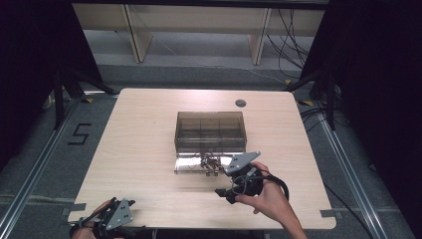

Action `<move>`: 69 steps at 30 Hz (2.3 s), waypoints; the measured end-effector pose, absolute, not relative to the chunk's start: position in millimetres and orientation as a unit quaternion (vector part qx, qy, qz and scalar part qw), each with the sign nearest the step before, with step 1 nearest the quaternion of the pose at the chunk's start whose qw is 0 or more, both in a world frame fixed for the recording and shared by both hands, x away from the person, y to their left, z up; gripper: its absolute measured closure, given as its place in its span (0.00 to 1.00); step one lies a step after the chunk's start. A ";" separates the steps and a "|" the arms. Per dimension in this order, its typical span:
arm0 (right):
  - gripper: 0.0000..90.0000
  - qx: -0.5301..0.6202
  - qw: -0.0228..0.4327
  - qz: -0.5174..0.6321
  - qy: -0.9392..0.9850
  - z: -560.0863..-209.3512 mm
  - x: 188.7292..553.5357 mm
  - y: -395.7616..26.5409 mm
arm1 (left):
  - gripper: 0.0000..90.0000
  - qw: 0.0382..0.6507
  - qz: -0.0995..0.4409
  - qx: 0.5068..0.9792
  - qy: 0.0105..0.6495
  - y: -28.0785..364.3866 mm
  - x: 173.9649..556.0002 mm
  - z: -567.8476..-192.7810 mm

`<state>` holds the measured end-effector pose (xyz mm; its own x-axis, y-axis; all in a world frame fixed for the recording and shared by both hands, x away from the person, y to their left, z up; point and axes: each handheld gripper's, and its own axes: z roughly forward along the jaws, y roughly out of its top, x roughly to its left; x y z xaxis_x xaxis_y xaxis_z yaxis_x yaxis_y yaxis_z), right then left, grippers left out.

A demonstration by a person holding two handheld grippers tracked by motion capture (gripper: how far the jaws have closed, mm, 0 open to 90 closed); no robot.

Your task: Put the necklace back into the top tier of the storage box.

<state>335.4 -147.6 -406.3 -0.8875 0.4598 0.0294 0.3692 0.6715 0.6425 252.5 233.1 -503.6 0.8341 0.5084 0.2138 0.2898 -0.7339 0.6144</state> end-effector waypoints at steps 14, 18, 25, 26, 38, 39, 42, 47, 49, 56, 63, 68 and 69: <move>0.31 0.225 0.066 0.343 0.910 -418.0 325.4 -152.8 | 0.20 0.292 0.187 0.912 0.218 233.0 252.3 -503.4; 0.31 0.228 0.064 0.342 0.909 -421.8 324.3 -154.5 | 0.20 0.291 0.187 0.913 0.218 233.1 252.5 -503.4; 0.30 0.231 0.067 0.343 0.908 -426.6 322.3 -157.2 | 0.20 0.292 0.187 0.912 0.219 233.1 252.5 -503.5; 0.30 0.233 0.070 0.349 0.905 -427.7 321.7 -157.0 | 0.20 0.292 0.188 0.912 0.219 233.0 252.5 -503.6; 0.30 0.232 0.066 0.345 0.907 -442.7 316.2 -159.1 | 0.20 0.295 0.189 0.910 0.221 233.0 252.2 -503.4; 0.30 0.230 0.056 0.345 0.908 -444.4 316.4 -159.2 | 0.20 0.296 0.190 0.910 0.221 233.1 252.2 -503.3; 0.30 0.231 0.068 0.342 0.908 -448.5 316.2 -160.6 | 0.20 0.298 0.192 0.908 0.222 233.3 252.2 -503.1; 0.29 0.243 0.071 0.342 0.905 -452.9 313.4 -163.0 | 0.20 0.295 0.190 0.910 0.220 233.0 252.1 -502.8; 0.29 0.247 0.059 0.341 0.905 -455.4 311.9 -162.9 | 0.20 0.296 0.191 0.909 0.221 233.0 252.1 -503.0; 0.29 0.247 0.060 0.341 0.905 -461.7 309.6 -164.2 | 0.20 0.297 0.192 0.909 0.221 233.3 252.0 -502.7; 0.29 0.250 0.059 0.337 0.906 -461.8 307.1 -167.9 | 0.20 0.297 0.192 0.909 0.221 233.1 251.8 -502.5; 0.28 0.252 0.064 0.344 0.902 -464.9 304.7 -170.3 | 0.20 0.296 0.192 0.909 0.220 233.3 251.9 -502.4; 0.28 0.255 0.062 0.338 0.904 -464.7 304.2 -171.3 | 0.20 0.295 0.185 0.912 0.216 234.1 251.8 -501.0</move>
